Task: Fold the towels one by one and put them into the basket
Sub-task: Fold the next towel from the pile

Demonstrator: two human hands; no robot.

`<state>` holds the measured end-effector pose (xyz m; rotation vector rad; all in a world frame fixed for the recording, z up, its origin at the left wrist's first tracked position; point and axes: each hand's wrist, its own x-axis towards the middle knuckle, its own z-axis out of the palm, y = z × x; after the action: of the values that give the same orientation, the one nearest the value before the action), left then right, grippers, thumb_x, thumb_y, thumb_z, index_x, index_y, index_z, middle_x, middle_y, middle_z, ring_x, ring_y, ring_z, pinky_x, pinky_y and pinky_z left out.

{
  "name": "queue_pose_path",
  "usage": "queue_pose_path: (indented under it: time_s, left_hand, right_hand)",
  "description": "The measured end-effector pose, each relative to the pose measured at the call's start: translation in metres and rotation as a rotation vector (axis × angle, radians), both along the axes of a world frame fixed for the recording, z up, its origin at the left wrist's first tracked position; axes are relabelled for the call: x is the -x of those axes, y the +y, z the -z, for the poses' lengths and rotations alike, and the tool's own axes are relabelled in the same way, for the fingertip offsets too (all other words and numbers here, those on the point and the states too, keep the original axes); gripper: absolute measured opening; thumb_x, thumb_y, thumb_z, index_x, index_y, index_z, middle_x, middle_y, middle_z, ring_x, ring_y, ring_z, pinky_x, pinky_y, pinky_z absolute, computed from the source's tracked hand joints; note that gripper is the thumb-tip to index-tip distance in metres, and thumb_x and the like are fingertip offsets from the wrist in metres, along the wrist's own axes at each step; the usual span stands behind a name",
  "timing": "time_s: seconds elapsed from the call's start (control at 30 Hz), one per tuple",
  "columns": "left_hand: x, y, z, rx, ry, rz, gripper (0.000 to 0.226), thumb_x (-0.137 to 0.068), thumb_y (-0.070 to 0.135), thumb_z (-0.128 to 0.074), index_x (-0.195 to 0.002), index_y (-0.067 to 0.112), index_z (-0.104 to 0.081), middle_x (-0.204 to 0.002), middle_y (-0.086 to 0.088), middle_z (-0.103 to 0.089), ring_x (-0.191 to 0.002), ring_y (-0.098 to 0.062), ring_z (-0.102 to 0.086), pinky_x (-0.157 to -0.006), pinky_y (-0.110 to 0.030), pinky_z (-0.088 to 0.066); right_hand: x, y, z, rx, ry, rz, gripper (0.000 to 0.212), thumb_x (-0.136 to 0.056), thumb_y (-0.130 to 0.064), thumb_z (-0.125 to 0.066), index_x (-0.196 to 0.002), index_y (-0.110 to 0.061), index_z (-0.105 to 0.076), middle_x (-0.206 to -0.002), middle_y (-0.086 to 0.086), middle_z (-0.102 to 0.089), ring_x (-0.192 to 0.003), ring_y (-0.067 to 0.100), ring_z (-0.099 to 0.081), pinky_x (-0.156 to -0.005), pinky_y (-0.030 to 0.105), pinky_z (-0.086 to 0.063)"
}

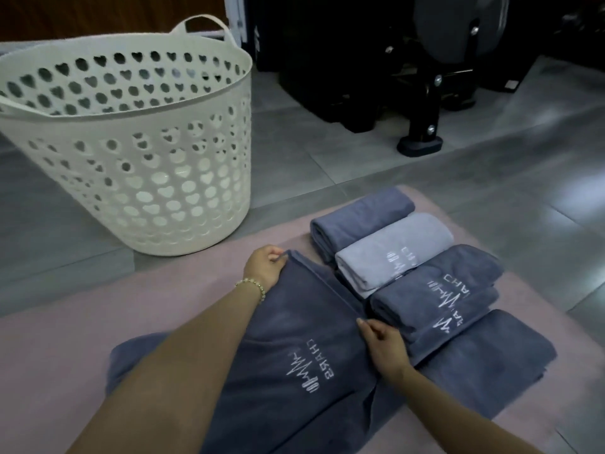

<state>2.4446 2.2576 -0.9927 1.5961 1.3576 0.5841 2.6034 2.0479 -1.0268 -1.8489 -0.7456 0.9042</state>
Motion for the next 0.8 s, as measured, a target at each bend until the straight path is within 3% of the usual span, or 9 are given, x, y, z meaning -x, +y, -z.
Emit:
queue_pose_path:
  time_s: [0.1, 0.17, 0.23, 0.3, 0.43, 0.5, 0.57, 0.67, 0.8]
  left_hand:
    - [-0.013, 0.007, 0.015, -0.031, 0.139, 0.027, 0.014, -0.088, 0.023, -0.064, -0.096, 0.011, -0.066, -0.104, -0.01, -0.069, -0.102, -0.028, -0.062, -0.088, -0.027, -0.044]
    - [-0.014, 0.006, 0.025, 0.001, 0.32, 0.099, 0.035, -0.088, 0.034, -0.063, -0.115, 0.012, -0.061, -0.122, -0.01, -0.061, -0.115, -0.028, -0.055, -0.096, -0.027, -0.039]
    - [-0.009, 0.006, 0.034, 0.082, 0.492, 0.145, 0.064, -0.086, 0.049, -0.059, -0.135, 0.013, -0.042, -0.137, -0.013, -0.046, -0.125, -0.032, -0.044, -0.104, -0.033, -0.034]
    - [-0.001, 0.01, 0.042, 0.138, 0.532, 0.142, 0.075, -0.081, 0.059, -0.059, -0.137, 0.013, -0.036, -0.136, -0.013, -0.044, -0.124, -0.033, -0.043, -0.105, -0.037, -0.036]
    - [0.002, 0.011, 0.047, 0.258, 0.268, 0.141, 0.053, -0.08, 0.058, -0.061, -0.103, 0.01, -0.057, -0.101, -0.006, -0.061, -0.096, -0.024, -0.059, -0.08, -0.029, -0.047]
    - [-0.002, 0.005, 0.039, 0.224, 0.135, 0.138, 0.045, -0.086, 0.049, -0.061, -0.09, 0.004, -0.063, -0.084, -0.006, -0.061, -0.08, -0.019, -0.057, -0.067, -0.023, -0.044]
    - [-0.002, -0.002, 0.026, 0.144, 0.035, 0.125, 0.039, -0.09, 0.045, -0.058, -0.076, 0.009, -0.061, -0.073, -0.002, -0.056, -0.069, -0.014, -0.05, -0.059, -0.017, -0.04]
    - [0.012, -0.01, 0.006, 0.055, -0.087, 0.165, 0.04, -0.094, 0.034, -0.055, -0.062, 0.01, -0.048, -0.065, -0.002, -0.043, -0.066, -0.012, -0.04, -0.057, -0.019, -0.035]
    - [0.056, -0.029, -0.021, 0.002, -0.162, 0.266, 0.041, -0.095, 0.03, -0.053, -0.075, -0.006, -0.052, -0.069, -0.006, -0.048, -0.066, -0.014, -0.045, -0.065, -0.027, -0.039]
  right_hand:
    - [-0.003, -0.001, 0.016, 0.036, -0.025, 0.033, 0.021, -0.093, -0.018, -0.059, -0.074, -0.013, -0.067, -0.069, -0.003, -0.068, -0.066, 0.006, -0.057, -0.065, 0.017, -0.046]
    - [-0.006, 0.0, 0.019, 0.068, -0.053, 0.031, 0.015, -0.092, -0.018, -0.06, -0.081, -0.01, -0.067, -0.075, -0.001, -0.069, -0.071, 0.011, -0.06, -0.066, 0.013, -0.045]
    - [-0.009, 0.0, 0.021, 0.09, -0.07, 0.034, 0.011, -0.091, -0.018, -0.061, -0.085, -0.009, -0.066, -0.077, 0.0, -0.067, -0.074, 0.014, -0.06, -0.067, 0.012, -0.045]
    - [-0.01, 0.001, 0.023, 0.098, -0.08, 0.016, 0.008, -0.089, -0.02, -0.064, -0.084, -0.013, -0.063, -0.074, -0.001, -0.064, -0.074, 0.015, -0.058, -0.067, 0.012, -0.045]
    - [-0.006, 0.003, 0.022, 0.12, -0.104, -0.052, 0.015, -0.085, -0.028, -0.069, -0.088, -0.022, -0.056, -0.08, -0.002, -0.06, -0.077, 0.013, -0.056, -0.069, 0.011, -0.044]
    - [-0.004, 0.006, 0.016, 0.102, -0.129, -0.073, 0.023, -0.083, -0.03, -0.07, -0.097, -0.023, -0.053, -0.086, -0.004, -0.059, -0.081, 0.011, -0.057, -0.072, 0.01, -0.044]
    - [0.002, 0.014, 0.006, 0.029, -0.166, -0.08, 0.03, -0.082, -0.03, -0.071, -0.104, -0.024, -0.051, -0.095, -0.008, -0.057, -0.091, 0.011, -0.056, -0.08, 0.011, -0.043]
    - [0.02, 0.031, -0.016, -0.092, -0.218, -0.133, 0.033, -0.083, -0.033, -0.069, -0.11, -0.027, -0.051, -0.112, -0.007, -0.053, -0.105, 0.008, -0.051, -0.094, 0.021, -0.042]
    - [0.06, 0.06, -0.051, -0.229, -0.21, -0.253, 0.034, -0.086, -0.034, -0.065, -0.117, -0.022, -0.055, -0.118, -0.007, -0.054, -0.109, 0.006, -0.052, -0.096, 0.022, -0.042]
